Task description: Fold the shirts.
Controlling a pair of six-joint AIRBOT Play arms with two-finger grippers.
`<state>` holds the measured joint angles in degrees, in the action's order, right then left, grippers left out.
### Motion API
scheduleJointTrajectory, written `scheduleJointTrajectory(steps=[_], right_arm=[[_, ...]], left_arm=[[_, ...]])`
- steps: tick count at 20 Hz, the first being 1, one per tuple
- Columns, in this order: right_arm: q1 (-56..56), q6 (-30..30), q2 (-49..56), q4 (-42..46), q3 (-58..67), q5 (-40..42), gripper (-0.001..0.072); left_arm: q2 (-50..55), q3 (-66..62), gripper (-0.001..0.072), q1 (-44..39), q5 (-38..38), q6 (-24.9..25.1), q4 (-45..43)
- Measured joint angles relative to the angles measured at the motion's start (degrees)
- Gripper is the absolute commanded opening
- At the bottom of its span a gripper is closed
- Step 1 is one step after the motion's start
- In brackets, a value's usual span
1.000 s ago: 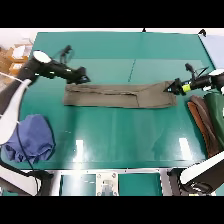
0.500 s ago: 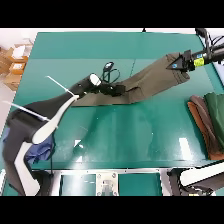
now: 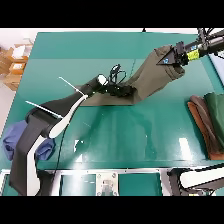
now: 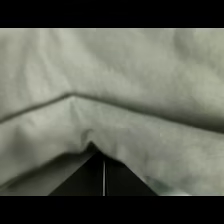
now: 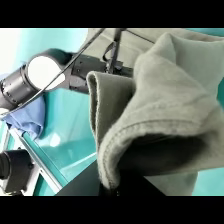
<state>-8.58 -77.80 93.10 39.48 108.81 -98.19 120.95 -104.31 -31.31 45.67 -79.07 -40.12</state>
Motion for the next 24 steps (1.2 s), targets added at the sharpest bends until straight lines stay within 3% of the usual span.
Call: scheduleJointTrajectory(steps=[3, 8, 11, 13, 14, 16, 17, 20, 24], right_arm=[[1.6, -1.3, -0.1, 0.0, 0.0, 1.2, 0.0024], [10.3, -3.0, 0.5, -0.1, -0.1, 10.3, 0.0024], [18.7, -4.0, 3.3, -0.1, -0.1, 19.2, 0.0025], [25.2, -4.2, 7.2, -0.1, -0.1, 26.2, 0.0026], [28.6, -4.2, 9.8, -0.1, -0.1, 30.3, 0.0083], [35.1, -4.4, 15.7, -0.4, -0.1, 39.3, 0.0509], [38.0, -4.4, 18.4, -1.2, -0.1, 43.8, 0.0546], [43.4, -4.3, 23.7, -3.6, 0.1, 54.2, 0.0546], [38.9, -3.4, 21.9, -2.1, 0.3, 53.3, 0.0546]], left_arm=[[-0.8, -5.4, 0.0022, 4.0, 11.8, -1.1, -6.4], [-6.3, -12.1, 0.0023, 13.8, 35.5, -5.0, -33.9], [-9.9, -13.1, 0.0023, 20.5, 43.5, -5.8, -44.7], [-11.5, -13.4, 0.0023, 24.1, 47.0, -6.0, -47.6], [-11.9, -13.5, 0.0023, 25.7, 47.9, -6.2, -48.6], [-12.5, -13.6, 0.0023, 28.5, 49.6, -6.2, -49.9], [-12.8, -13.6, 0.0023, 29.5, 50.0, -6.2, -50.1], [-13.0, -13.7, 0.0023, 31.0, 50.8, -5.2, -49.4], [-13.2, -13.6, 0.0023, 31.8, 51.6, -4.0, -49.3]])
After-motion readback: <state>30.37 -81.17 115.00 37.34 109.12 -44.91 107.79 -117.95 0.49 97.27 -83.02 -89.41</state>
